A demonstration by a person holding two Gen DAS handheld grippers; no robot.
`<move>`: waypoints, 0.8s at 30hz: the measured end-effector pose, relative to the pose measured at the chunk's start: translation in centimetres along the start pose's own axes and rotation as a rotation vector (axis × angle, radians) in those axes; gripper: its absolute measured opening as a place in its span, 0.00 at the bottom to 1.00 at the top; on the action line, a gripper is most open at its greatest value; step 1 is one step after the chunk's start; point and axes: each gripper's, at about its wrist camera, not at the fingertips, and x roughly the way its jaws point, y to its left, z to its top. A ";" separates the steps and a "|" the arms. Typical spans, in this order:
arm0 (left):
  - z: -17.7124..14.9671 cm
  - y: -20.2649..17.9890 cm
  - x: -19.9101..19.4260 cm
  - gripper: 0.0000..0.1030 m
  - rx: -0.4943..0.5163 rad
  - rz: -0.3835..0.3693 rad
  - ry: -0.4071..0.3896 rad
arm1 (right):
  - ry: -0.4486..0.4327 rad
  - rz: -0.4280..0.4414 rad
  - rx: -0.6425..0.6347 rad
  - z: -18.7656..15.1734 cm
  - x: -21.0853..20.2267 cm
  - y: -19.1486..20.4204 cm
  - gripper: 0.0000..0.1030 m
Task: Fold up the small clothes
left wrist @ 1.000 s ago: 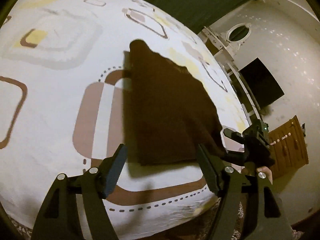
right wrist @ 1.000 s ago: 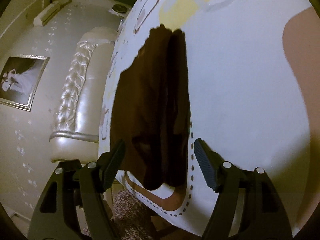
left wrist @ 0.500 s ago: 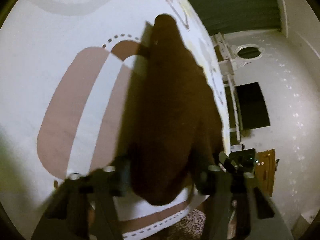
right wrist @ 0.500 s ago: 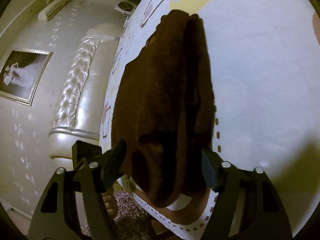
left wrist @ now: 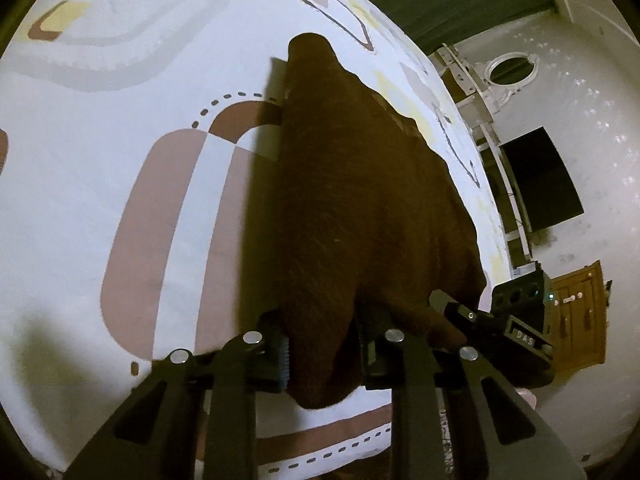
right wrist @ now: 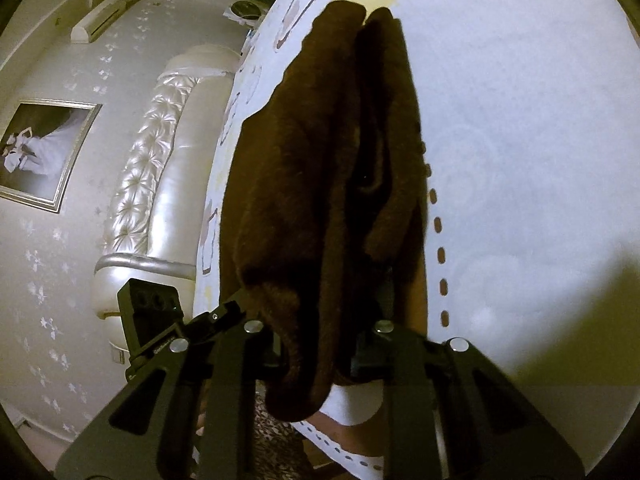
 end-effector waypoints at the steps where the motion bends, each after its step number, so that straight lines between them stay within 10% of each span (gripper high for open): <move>1: -0.1 -0.2 -0.2 0.22 0.007 0.011 -0.001 | -0.001 0.000 0.000 0.0 -0.1 0.0 0.18; 24: -1.2 -1.6 -0.7 0.16 0.069 0.079 -0.003 | -0.031 -0.004 -0.014 -0.5 -1.8 0.6 0.16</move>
